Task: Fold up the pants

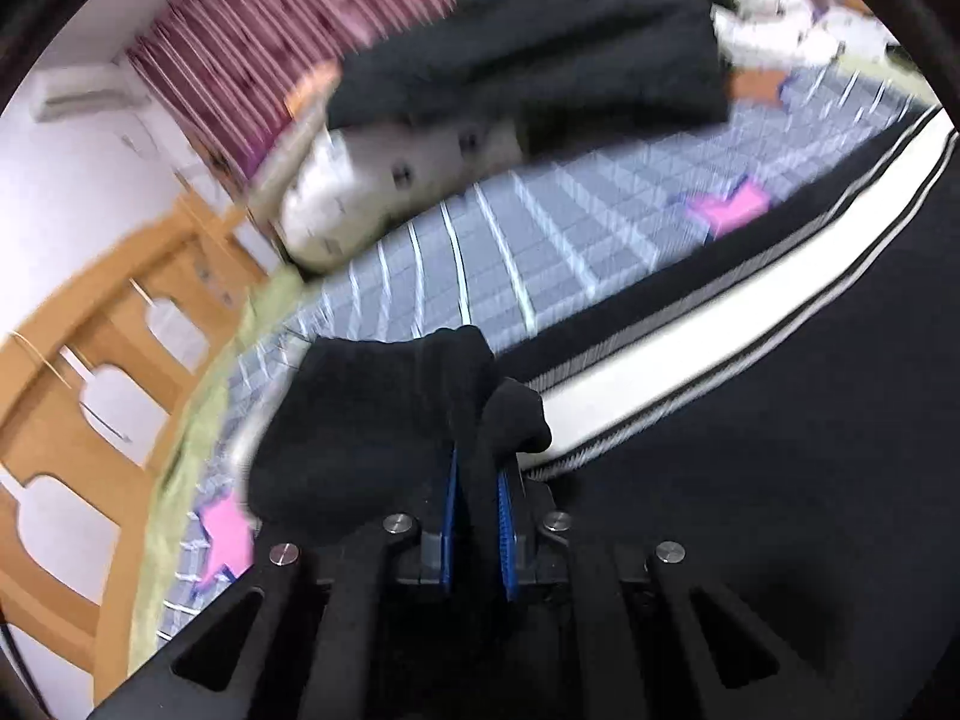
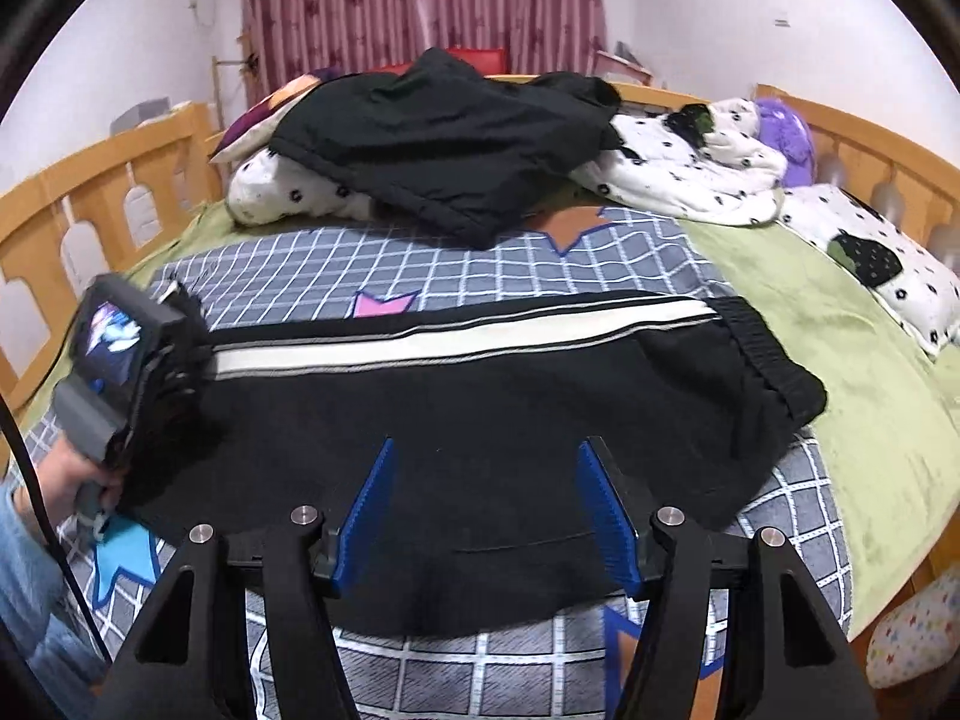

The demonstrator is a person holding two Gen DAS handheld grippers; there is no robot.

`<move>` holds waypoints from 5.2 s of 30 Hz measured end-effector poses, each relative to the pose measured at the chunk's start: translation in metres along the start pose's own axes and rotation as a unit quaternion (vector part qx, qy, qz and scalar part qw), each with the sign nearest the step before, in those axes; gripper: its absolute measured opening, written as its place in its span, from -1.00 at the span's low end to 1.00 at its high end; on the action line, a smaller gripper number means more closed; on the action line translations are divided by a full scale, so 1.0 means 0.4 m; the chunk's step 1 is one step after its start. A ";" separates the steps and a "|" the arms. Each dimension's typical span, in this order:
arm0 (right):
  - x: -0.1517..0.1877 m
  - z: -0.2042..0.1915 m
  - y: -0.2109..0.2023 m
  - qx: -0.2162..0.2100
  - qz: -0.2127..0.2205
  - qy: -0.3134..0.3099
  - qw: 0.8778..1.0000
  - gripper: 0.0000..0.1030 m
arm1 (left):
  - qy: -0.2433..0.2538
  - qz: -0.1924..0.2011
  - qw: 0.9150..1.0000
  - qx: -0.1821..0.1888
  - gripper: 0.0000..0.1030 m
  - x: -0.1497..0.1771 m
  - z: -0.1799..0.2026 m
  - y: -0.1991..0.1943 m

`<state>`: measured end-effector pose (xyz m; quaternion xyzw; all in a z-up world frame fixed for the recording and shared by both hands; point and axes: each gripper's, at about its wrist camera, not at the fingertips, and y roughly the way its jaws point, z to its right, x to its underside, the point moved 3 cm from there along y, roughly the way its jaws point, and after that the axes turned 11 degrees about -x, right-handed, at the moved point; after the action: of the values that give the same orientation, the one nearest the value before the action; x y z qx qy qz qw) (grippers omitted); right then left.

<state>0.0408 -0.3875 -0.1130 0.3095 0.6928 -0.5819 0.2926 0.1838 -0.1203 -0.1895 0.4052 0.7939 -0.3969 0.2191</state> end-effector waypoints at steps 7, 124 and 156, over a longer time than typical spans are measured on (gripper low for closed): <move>-0.003 0.042 -0.040 0.001 0.026 0.016 1.000 0.19 | -0.048 0.065 0.969 0.233 -0.79 -0.031 0.040 -0.309; -0.151 0.069 -0.289 0.039 0.026 0.020 0.999 0.27 | -0.156 -0.010 0.967 0.203 0.21 -0.046 -0.542 -0.346; -0.089 0.417 0.168 0.072 0.016 0.162 0.984 -0.72 | -0.299 -0.134 0.866 0.377 -0.82 0.111 -0.250 0.189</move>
<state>0.1229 -0.5467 -0.1530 0.4311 0.6820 -0.5679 0.1628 0.2174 0.0084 -0.1947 0.2090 0.5270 -0.7935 0.2211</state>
